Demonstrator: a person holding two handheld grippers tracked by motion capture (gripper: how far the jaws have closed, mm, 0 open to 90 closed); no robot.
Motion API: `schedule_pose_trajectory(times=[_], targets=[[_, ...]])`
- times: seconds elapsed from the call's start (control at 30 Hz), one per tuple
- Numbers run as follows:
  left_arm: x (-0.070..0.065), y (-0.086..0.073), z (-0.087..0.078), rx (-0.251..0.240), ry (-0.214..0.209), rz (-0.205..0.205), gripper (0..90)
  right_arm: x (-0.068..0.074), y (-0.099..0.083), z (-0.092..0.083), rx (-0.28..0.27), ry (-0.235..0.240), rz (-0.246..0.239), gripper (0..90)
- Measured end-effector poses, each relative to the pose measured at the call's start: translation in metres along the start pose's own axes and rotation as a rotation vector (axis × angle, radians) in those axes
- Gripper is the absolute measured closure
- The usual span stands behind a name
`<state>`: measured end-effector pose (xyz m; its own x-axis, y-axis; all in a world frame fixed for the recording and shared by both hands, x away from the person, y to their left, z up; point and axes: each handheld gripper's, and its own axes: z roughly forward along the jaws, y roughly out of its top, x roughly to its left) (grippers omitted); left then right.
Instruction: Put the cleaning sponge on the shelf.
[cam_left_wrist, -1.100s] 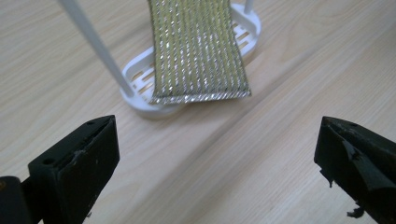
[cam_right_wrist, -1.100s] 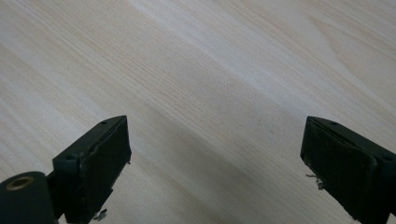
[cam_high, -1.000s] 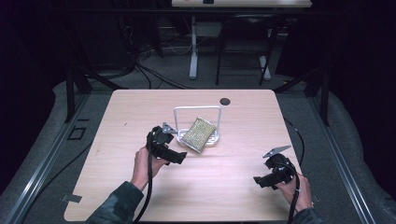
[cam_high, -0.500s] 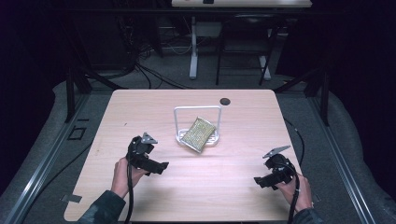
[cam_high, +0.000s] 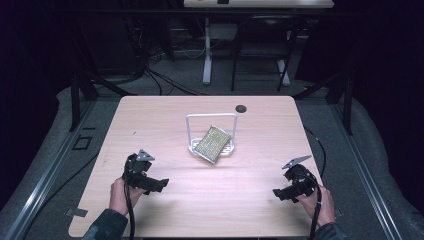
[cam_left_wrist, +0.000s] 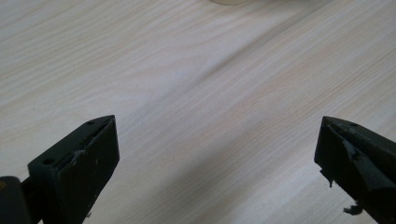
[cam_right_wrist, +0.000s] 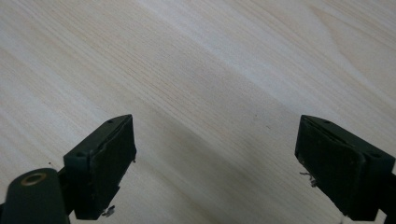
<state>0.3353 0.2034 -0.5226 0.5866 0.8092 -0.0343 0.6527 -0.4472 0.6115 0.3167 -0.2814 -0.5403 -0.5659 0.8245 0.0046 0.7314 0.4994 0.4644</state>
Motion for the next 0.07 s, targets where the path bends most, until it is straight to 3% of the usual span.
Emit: schedule_pose_trajectory(times=[0.07], targets=[[0.0008,-0.0005,0.0017,0.007,0.0,0.013,0.0,0.0006,0.0001,0.0,0.003,-0.004,-0.009,11.7]])
